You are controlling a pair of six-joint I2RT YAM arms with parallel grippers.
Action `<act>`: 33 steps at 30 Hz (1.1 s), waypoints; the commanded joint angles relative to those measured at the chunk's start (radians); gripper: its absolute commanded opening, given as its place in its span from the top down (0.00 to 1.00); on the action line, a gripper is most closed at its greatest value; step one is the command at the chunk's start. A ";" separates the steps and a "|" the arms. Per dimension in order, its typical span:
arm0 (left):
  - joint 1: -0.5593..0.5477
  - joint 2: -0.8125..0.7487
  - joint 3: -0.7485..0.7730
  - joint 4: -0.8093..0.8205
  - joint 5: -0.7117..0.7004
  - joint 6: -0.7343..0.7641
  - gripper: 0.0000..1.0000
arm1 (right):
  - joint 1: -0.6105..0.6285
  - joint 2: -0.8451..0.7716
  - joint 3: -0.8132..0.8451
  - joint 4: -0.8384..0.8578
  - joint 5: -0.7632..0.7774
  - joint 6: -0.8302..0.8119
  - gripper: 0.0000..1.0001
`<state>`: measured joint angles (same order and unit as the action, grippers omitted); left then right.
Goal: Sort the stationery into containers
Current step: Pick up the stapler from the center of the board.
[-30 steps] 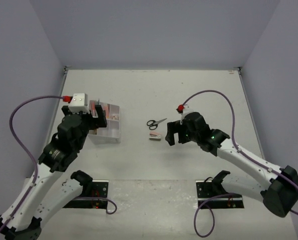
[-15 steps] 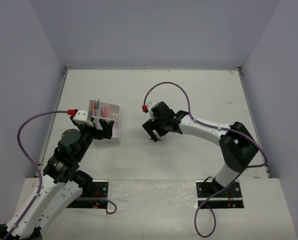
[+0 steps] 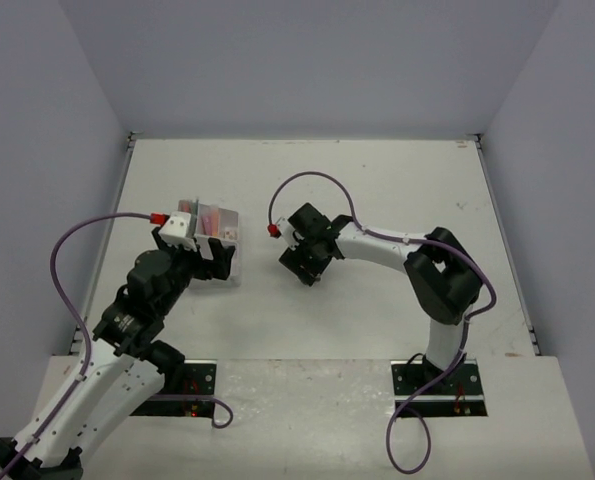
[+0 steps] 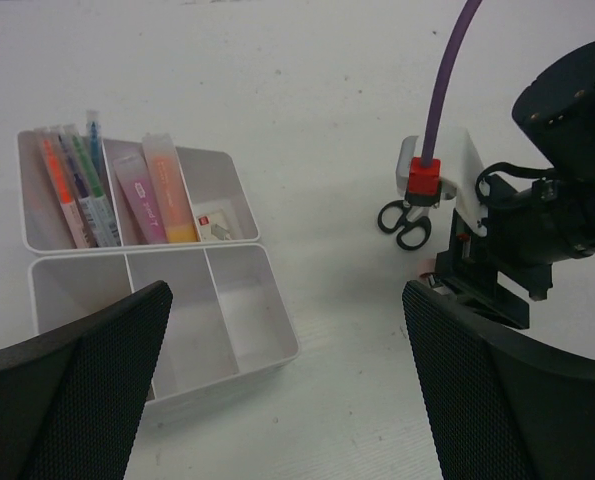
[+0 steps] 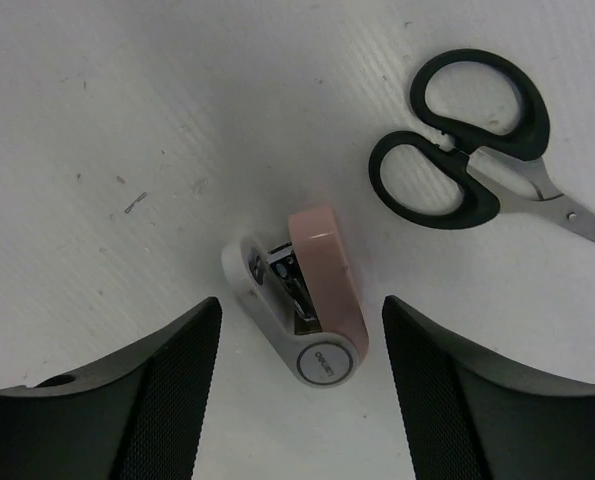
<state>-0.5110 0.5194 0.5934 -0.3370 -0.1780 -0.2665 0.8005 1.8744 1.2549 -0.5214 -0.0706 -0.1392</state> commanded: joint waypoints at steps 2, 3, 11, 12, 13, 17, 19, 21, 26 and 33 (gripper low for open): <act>0.005 0.005 0.018 0.015 -0.013 0.015 0.00 | 0.005 0.030 0.046 -0.043 -0.026 -0.023 0.49; 0.005 0.009 0.020 0.012 -0.014 0.015 0.00 | 0.006 0.024 0.039 -0.039 -0.025 -0.020 0.54; 0.005 0.005 0.016 0.025 -0.022 -0.005 0.00 | 0.030 -0.180 -0.112 0.078 -0.008 0.058 0.88; 0.005 0.002 0.016 0.031 -0.017 -0.015 0.00 | 0.032 -0.209 -0.129 0.093 -0.010 0.066 0.90; 0.005 0.000 0.017 0.040 -0.003 -0.030 0.00 | 0.038 -0.239 -0.151 0.113 -0.012 0.077 0.90; 0.005 0.006 0.039 0.057 0.122 -0.166 0.00 | 0.083 -0.390 -0.251 0.206 -0.019 0.121 0.93; 0.004 0.036 0.050 0.085 0.261 -0.360 0.00 | 0.127 -0.512 -0.319 0.262 -0.028 0.161 0.96; 0.005 0.072 0.011 0.159 0.386 -0.511 0.00 | 0.187 -0.621 -0.347 0.314 -0.011 0.188 1.00; -0.043 0.082 -0.146 0.563 0.504 -0.839 0.00 | 0.291 -0.755 -0.374 0.395 0.025 0.219 1.00; -0.284 0.170 -0.060 0.503 0.288 -0.825 0.02 | 0.377 -0.784 -0.337 0.394 0.179 0.209 1.00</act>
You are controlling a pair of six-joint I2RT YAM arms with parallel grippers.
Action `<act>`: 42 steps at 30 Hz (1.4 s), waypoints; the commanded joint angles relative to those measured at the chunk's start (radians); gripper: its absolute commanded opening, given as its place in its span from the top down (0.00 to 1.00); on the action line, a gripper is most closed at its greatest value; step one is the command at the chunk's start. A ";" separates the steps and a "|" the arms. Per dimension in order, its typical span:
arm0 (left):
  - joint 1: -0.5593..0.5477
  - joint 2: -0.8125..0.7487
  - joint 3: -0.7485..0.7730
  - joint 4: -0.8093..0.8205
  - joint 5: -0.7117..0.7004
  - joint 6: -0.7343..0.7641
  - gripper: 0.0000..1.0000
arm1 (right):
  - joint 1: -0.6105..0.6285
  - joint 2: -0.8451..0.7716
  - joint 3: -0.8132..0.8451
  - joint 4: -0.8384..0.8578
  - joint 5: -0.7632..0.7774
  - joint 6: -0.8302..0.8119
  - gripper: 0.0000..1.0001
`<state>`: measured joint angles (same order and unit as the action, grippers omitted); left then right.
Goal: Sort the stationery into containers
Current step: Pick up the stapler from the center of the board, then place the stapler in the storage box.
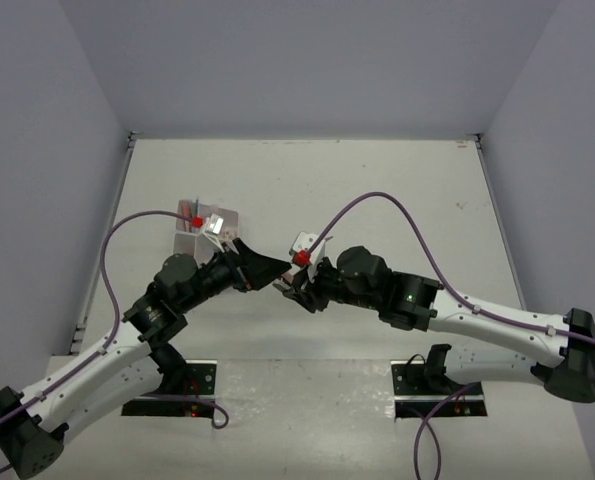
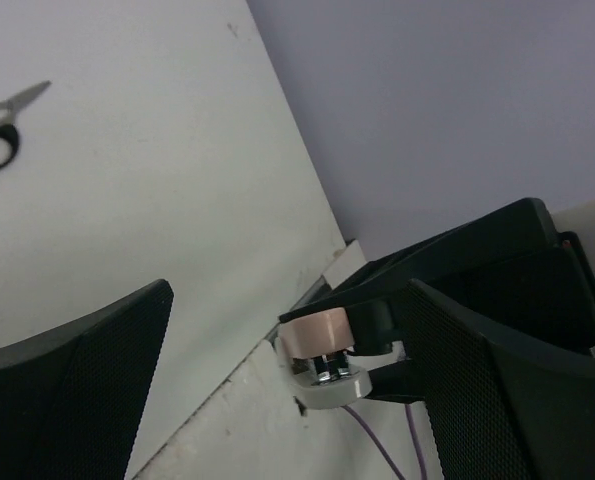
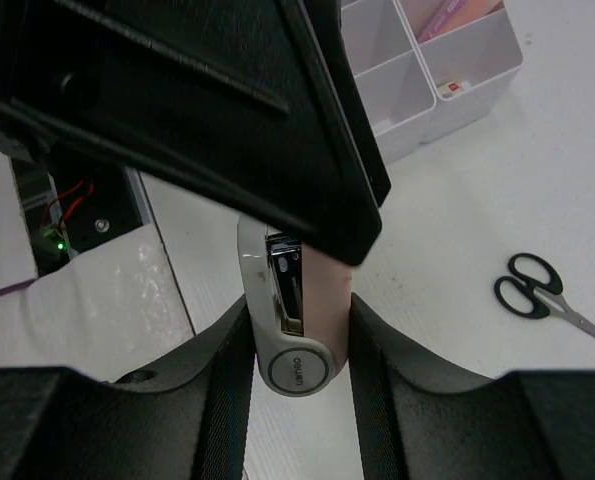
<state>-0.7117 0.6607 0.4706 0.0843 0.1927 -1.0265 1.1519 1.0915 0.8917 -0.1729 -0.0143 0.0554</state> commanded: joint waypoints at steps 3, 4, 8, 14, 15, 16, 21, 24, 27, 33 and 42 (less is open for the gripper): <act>-0.087 0.030 0.049 0.081 -0.084 -0.068 0.15 | 0.030 -0.004 0.031 0.045 0.163 0.017 1.00; -0.088 0.027 0.045 0.081 -0.085 -0.069 0.21 | 0.031 -0.004 0.032 0.044 0.182 0.017 1.00; -0.095 0.013 0.030 0.071 -0.097 -0.065 0.48 | 0.029 -0.010 0.030 0.044 0.210 0.021 1.00; -0.102 0.040 0.038 0.058 -0.112 -0.047 0.53 | 0.031 -0.011 0.041 0.053 0.191 0.036 1.00; -0.104 0.048 0.043 0.059 -0.110 -0.042 0.53 | 0.030 -0.007 0.045 0.053 0.186 0.038 1.00; -0.105 0.055 0.048 0.061 -0.109 -0.037 0.53 | 0.030 -0.004 0.049 0.053 0.180 0.041 1.00; -0.115 0.093 0.071 0.066 -0.098 -0.017 0.59 | 0.029 -0.008 0.052 0.063 0.176 0.045 1.00; -0.122 0.102 0.075 0.077 -0.096 -0.005 0.82 | 0.030 -0.014 0.053 0.061 0.190 0.050 1.00; -0.124 0.114 0.083 0.087 -0.080 0.009 1.00 | 0.031 -0.009 0.057 0.061 0.192 0.053 1.00; -0.124 0.132 0.158 0.019 -0.126 0.167 1.00 | 0.026 -0.033 0.004 0.108 0.339 0.130 0.02; -0.124 0.184 0.353 -0.274 -0.467 0.517 1.00 | 0.014 -0.144 -0.072 0.078 0.409 0.155 0.01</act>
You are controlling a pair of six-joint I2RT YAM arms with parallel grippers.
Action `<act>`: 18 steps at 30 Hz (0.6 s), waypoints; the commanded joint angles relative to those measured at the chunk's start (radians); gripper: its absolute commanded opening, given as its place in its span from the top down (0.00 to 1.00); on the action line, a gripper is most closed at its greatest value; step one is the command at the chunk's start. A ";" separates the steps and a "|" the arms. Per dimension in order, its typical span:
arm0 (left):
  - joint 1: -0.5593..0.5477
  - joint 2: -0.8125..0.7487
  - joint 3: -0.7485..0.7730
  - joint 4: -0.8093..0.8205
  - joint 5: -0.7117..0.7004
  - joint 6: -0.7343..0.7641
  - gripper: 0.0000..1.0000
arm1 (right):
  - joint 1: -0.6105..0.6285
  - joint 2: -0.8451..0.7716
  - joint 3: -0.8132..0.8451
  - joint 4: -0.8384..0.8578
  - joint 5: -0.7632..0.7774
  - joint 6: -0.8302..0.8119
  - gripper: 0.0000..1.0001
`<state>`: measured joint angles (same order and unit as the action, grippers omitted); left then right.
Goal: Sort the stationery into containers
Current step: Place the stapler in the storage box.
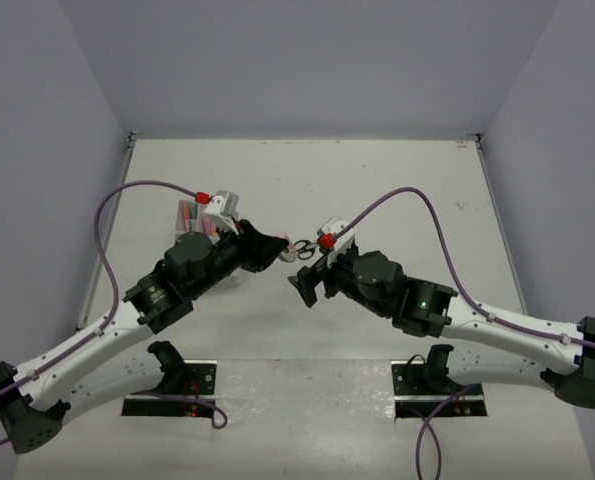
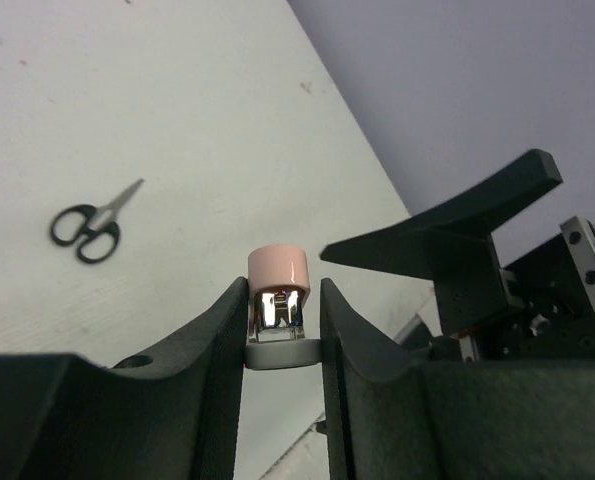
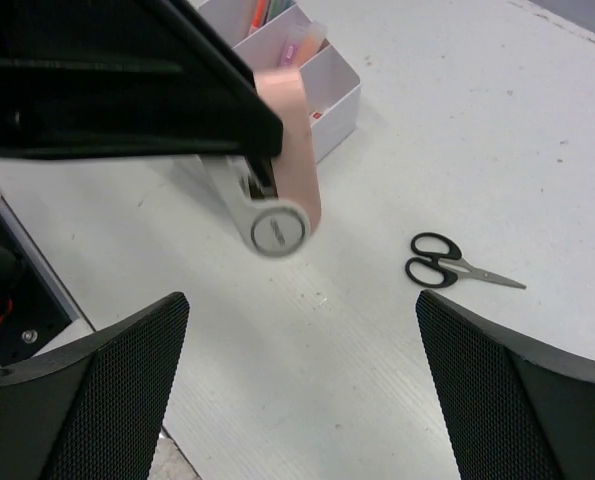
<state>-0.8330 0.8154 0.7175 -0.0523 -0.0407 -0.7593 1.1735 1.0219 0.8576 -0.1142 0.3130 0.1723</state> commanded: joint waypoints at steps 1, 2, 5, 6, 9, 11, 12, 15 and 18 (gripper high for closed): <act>-0.002 0.044 0.116 -0.170 -0.297 0.304 1.00 | -0.009 -0.100 -0.050 0.010 0.090 0.042 0.01; -0.002 0.054 0.123 -0.199 -0.356 0.354 1.00 | -0.010 -0.125 -0.061 0.004 0.096 0.045 0.01; 0.005 0.079 0.099 -0.251 -0.551 0.476 1.00 | -0.015 -0.211 -0.101 -0.005 0.104 0.046 0.01; 0.009 0.080 0.085 -0.250 -0.640 0.492 1.00 | -0.017 -0.252 -0.122 -0.007 0.110 0.046 0.01; 0.062 0.090 0.029 -0.229 -0.663 0.502 1.00 | -0.025 -0.312 -0.152 -0.009 0.119 0.042 0.01; 0.072 0.103 0.002 -0.221 -0.680 0.500 1.00 | -0.027 -0.343 -0.169 -0.017 0.118 0.040 0.01; 0.074 0.111 -0.012 -0.219 -0.713 0.501 1.00 | -0.027 -0.355 -0.177 -0.021 0.119 0.039 0.01; 0.083 0.132 -0.052 -0.199 -0.764 0.510 1.00 | -0.028 -0.387 -0.200 -0.032 0.123 0.039 0.01; 0.103 0.134 -0.093 -0.141 -0.743 0.541 1.00 | -0.029 -0.416 -0.220 -0.036 0.119 0.034 0.01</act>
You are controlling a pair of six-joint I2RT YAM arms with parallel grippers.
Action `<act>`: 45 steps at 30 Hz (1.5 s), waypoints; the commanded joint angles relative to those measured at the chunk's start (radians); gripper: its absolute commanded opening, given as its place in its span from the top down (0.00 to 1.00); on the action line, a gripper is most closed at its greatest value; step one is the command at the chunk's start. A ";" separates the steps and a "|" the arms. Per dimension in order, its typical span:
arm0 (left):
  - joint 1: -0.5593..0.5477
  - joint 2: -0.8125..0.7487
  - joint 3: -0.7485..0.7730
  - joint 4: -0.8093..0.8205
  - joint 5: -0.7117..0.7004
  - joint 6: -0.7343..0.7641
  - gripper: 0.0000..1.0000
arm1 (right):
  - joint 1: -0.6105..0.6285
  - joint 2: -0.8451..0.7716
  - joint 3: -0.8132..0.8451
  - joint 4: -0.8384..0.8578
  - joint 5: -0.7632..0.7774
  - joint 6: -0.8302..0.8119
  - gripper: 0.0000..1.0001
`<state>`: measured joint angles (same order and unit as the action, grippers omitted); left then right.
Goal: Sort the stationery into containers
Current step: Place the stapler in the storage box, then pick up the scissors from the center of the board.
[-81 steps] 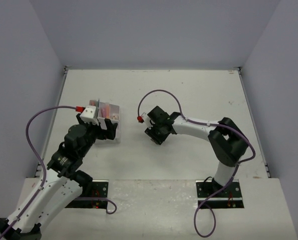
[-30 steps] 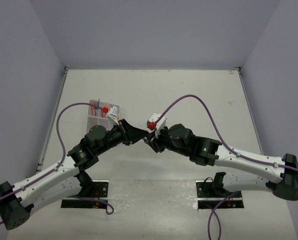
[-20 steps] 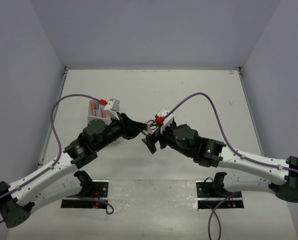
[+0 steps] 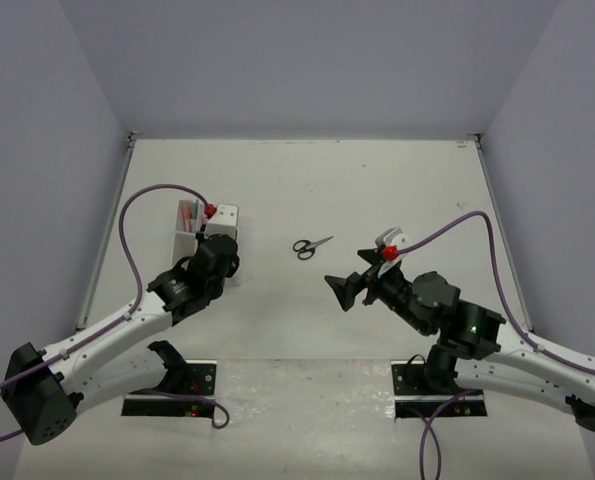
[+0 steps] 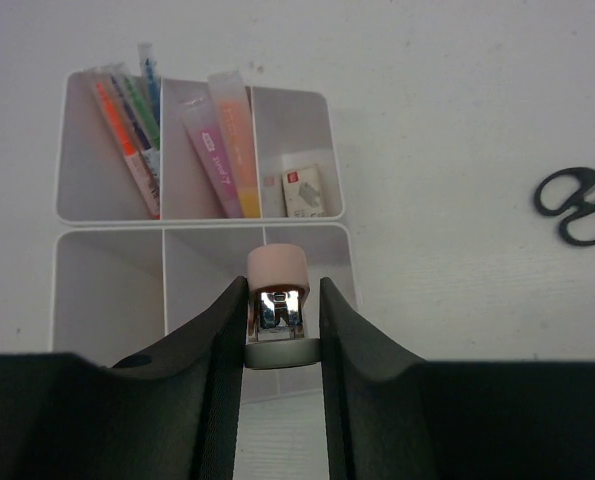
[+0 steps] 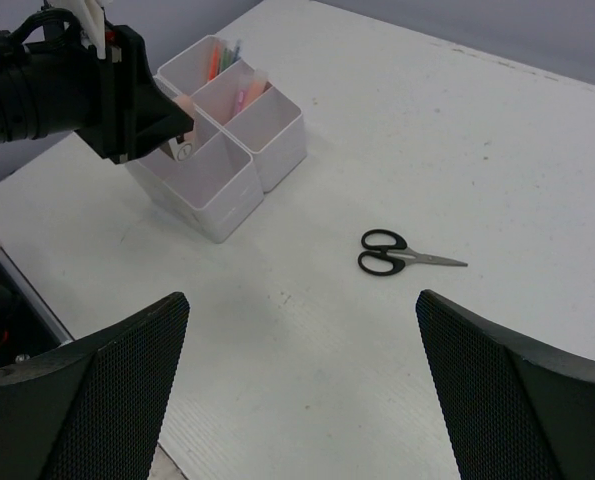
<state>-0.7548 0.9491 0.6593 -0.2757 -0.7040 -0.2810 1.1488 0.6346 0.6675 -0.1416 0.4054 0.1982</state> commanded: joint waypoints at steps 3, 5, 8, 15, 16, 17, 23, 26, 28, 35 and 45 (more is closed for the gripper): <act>0.061 0.005 -0.059 0.135 -0.064 0.108 1.00 | -0.004 -0.054 -0.040 -0.016 0.024 -0.002 0.01; 0.088 0.009 -0.069 0.164 -0.041 0.131 1.00 | -0.004 -0.063 -0.043 -0.020 0.017 -0.005 0.01; 0.123 0.027 -0.076 0.185 -0.011 0.152 1.00 | -0.004 -0.065 -0.043 -0.021 0.009 -0.011 0.01; 0.134 0.081 -0.049 0.149 -0.002 0.114 0.97 | -0.004 -0.055 -0.039 -0.021 0.007 -0.019 0.01; 0.135 0.090 -0.044 0.132 -0.011 0.109 0.92 | -0.004 -0.054 -0.039 -0.021 0.006 -0.019 0.01; 0.135 0.093 -0.039 0.127 -0.019 0.102 0.85 | -0.004 -0.053 -0.039 -0.021 0.006 -0.019 0.01; 0.137 0.065 -0.014 0.049 -0.022 0.036 0.31 | -0.005 -0.027 -0.034 -0.021 0.006 -0.001 0.01; 0.135 0.024 0.028 0.007 0.008 -0.004 0.14 | -0.013 0.031 -0.020 -0.022 0.029 0.037 0.01; 0.135 -0.023 0.058 -0.021 0.066 -0.025 0.01 | -0.027 0.120 0.015 -0.032 0.033 0.086 0.01; 0.135 -0.203 0.181 -0.161 0.283 -0.110 0.00 | -0.270 0.590 0.330 -0.303 -0.011 0.555 0.01; 0.134 -0.477 0.042 -0.237 0.242 -0.120 0.00 | -0.324 1.083 0.695 -0.512 0.006 0.893 0.29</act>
<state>-0.6285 0.5488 0.8019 -0.4559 -0.4546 -0.3937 0.8418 1.6461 1.3028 -0.5433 0.3995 0.8694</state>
